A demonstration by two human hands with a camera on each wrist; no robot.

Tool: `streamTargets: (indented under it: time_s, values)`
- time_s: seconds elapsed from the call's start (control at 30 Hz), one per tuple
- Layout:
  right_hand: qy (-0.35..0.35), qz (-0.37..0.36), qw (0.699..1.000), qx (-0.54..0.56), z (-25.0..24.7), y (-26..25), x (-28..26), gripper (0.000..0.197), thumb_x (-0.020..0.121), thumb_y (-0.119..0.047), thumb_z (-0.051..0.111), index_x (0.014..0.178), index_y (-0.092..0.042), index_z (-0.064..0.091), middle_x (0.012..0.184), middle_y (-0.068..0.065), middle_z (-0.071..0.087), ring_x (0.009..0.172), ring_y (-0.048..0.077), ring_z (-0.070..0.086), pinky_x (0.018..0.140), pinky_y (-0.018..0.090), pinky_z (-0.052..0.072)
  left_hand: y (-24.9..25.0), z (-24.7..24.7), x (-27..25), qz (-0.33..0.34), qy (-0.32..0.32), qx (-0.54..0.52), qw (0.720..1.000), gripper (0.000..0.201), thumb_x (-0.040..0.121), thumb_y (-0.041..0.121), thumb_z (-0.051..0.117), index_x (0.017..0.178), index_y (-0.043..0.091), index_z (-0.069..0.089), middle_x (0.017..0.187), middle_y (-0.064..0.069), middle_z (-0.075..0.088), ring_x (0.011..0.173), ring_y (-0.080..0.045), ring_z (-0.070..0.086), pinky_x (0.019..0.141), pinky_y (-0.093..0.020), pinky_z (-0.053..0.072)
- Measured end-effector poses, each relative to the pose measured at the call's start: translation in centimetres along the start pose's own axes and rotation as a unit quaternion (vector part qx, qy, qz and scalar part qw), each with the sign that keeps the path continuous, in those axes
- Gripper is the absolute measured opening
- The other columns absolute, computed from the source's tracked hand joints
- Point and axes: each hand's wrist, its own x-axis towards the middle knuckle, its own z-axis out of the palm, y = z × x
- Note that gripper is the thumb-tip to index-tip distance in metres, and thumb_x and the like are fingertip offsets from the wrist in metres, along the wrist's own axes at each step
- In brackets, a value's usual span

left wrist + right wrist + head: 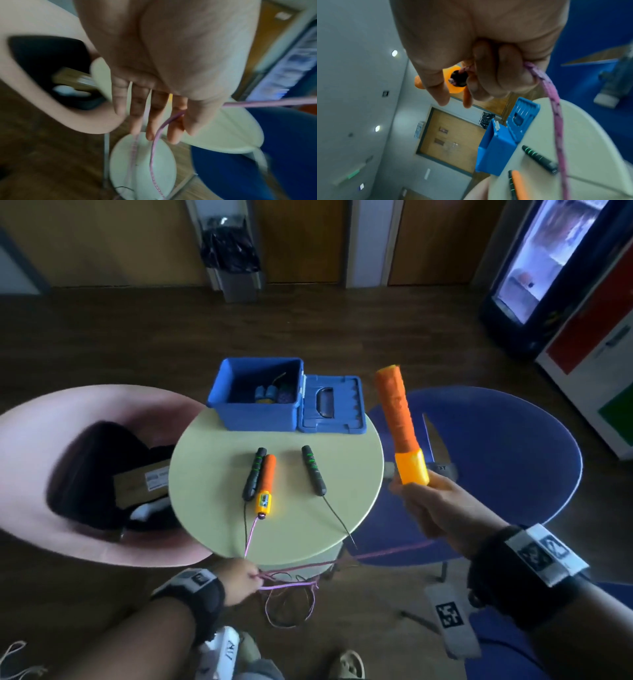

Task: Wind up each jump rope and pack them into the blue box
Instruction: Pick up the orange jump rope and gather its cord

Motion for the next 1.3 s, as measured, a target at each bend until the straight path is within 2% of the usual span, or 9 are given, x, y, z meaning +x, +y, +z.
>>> streamTargets:
  time_s: [0.3,0.4,0.47,0.57,0.73,0.87,0.97,1.17,1.3]
  values:
    - [-0.131,0.015,0.947,-0.292,2.6,2.6,1.5,0.019,0.082,-0.038,0.073,0.089,-0.021,0.068,0.067,-0.003,0.061,0.045,0.001,0.048,0.043,0.014,0.034,-13.3,3.8,-4.1,-0.209,0.024,-0.055,0.976,0.037,0.092,0.046,0.056,0.088,0.012,0.071,0.096,-0.004,0.073,0.096,-0.019,0.066,0.076,-0.023,0.043]
    - [-0.178,0.029,0.936,-0.302,4.6,1.8,2.2,0.024,0.083,-0.040,0.072,0.099,-0.022,0.068,0.073,-0.004,0.067,0.049,0.003,0.053,0.045,0.014,0.040,-15.1,4.4,-5.4,-0.260,0.139,-0.204,0.934,0.041,0.095,0.033,0.063,0.062,0.008,0.062,0.066,-0.009,0.063,0.078,-0.028,0.066,0.065,-0.032,0.037]
    - [-0.197,0.036,0.936,-0.290,6.0,1.2,2.6,0.035,0.076,-0.050,0.073,0.099,-0.024,0.068,0.077,-0.003,0.070,0.054,0.012,0.055,0.049,0.022,0.044,-14.9,3.3,-5.9,-0.263,0.221,-0.300,0.890,0.043,0.100,0.025,0.057,0.069,-0.003,0.067,0.072,-0.025,0.066,0.082,-0.037,0.067,0.067,-0.035,0.036]
    - [-0.231,0.031,0.935,-0.269,8.4,0.2,3.1,0.048,0.073,-0.059,0.072,0.105,-0.024,0.067,0.081,0.001,0.070,0.058,0.019,0.052,0.056,0.031,0.044,-11.7,-0.1,-6.3,-0.232,0.223,-0.371,0.871,0.039,0.100,0.036,0.050,0.093,0.003,0.069,0.106,-0.027,0.069,0.104,-0.039,0.065,0.084,-0.038,0.047]
    - [-0.307,0.013,0.940,-0.146,13.6,-1.4,2.7,0.035,0.087,-0.040,0.070,0.117,-0.021,0.065,0.076,0.007,0.047,0.042,0.012,0.031,0.042,0.023,0.027,-3.2,-4.7,-8.9,-0.025,0.206,-0.213,0.955,0.046,0.090,0.055,0.048,0.065,0.017,0.050,0.063,0.002,0.056,0.065,-0.014,0.053,0.063,-0.032,0.041]
    - [-0.391,0.046,0.916,-0.080,16.7,-2.0,2.2,0.034,0.082,-0.035,0.067,0.112,-0.019,0.066,0.078,-0.001,0.059,0.045,0.013,0.024,0.044,0.025,0.017,0.9,-7.2,-11.3,0.129,0.223,-0.273,0.927,0.032,0.080,0.059,0.046,0.090,0.037,0.067,0.076,0.027,0.067,0.075,0.008,0.061,0.068,-0.021,0.044]
    - [-0.390,0.065,0.917,-0.058,17.2,-2.5,2.0,0.034,0.079,-0.030,0.066,0.105,-0.010,0.065,0.063,0.001,0.048,0.044,0.012,0.024,0.044,0.025,0.013,-0.4,-7.1,-10.9,0.146,0.226,-0.265,0.926,0.043,0.079,0.059,0.050,0.088,0.021,0.069,0.079,0.014,0.070,0.075,0.004,0.062,0.070,-0.021,0.046]
    - [-0.325,-0.006,0.925,0.197,12.8,-4.9,3.2,0.032,0.060,-0.036,0.084,0.069,-0.015,0.062,0.054,-0.007,0.030,0.039,0.006,0.019,0.040,0.020,0.016,-10.9,-0.2,-7.5,-0.001,0.251,-0.243,0.937,0.030,0.091,0.039,0.061,0.074,0.015,0.057,0.060,0.006,0.056,0.060,-0.009,0.052,0.069,-0.035,0.048]
    - [-0.176,-0.063,0.947,0.262,8.6,-6.7,3.5,0.026,0.073,-0.037,0.069,0.068,-0.014,0.057,0.058,-0.002,0.035,0.038,0.008,0.020,0.045,0.023,0.012,-18.4,4.7,-8.3,-0.227,0.248,-0.395,0.855,0.048,0.098,0.012,0.059,0.051,0.009,0.050,0.045,-0.003,0.052,0.046,-0.017,0.052,0.057,-0.039,0.041]
